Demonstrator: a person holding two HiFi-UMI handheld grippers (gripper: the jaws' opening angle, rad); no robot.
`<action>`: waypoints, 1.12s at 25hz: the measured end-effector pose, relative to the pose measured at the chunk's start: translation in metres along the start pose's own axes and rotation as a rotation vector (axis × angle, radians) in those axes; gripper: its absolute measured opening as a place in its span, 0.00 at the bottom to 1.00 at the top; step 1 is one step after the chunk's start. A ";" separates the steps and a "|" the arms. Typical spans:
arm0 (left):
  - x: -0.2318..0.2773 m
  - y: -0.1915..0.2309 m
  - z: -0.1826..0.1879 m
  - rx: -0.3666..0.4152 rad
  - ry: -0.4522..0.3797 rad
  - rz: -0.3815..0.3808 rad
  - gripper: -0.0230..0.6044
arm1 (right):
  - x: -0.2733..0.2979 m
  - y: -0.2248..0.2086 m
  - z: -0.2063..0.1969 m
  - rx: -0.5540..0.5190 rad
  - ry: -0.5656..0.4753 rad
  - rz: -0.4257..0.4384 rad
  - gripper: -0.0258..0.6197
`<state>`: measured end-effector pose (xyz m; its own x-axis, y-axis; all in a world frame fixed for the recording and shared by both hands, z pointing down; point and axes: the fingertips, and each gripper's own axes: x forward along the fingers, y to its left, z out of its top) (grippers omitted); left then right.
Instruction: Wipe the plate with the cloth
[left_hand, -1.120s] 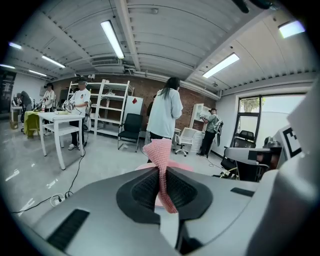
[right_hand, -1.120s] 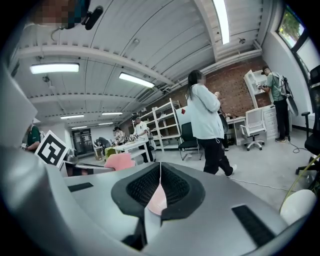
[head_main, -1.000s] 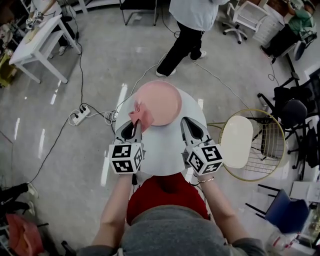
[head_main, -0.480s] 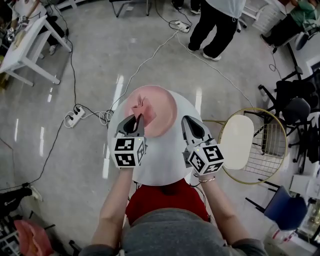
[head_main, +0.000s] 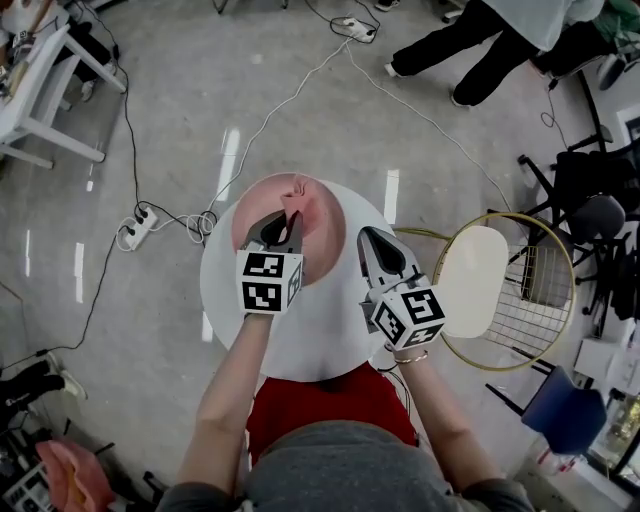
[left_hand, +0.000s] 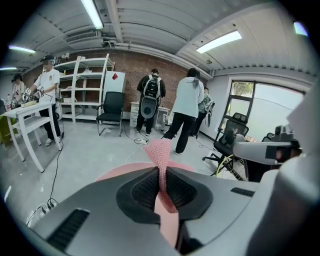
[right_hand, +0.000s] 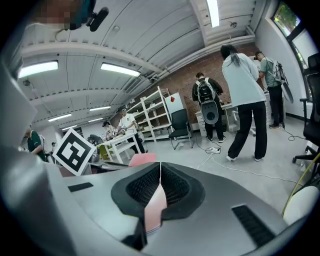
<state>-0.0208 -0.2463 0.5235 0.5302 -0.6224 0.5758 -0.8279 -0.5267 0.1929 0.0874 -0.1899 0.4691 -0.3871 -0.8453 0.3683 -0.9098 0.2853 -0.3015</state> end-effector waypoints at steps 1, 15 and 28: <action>0.008 -0.001 -0.002 -0.003 0.014 -0.010 0.09 | 0.002 -0.003 -0.002 0.007 0.005 -0.003 0.09; 0.090 0.023 -0.037 -0.039 0.222 0.001 0.09 | 0.029 -0.027 -0.023 0.039 0.074 -0.002 0.09; 0.060 0.094 -0.053 -0.102 0.291 0.251 0.09 | 0.061 0.002 -0.026 0.017 0.120 0.093 0.09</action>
<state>-0.0769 -0.3023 0.6182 0.2472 -0.5266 0.8134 -0.9467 -0.3102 0.0869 0.0583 -0.2290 0.5135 -0.4860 -0.7550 0.4402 -0.8667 0.3515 -0.3540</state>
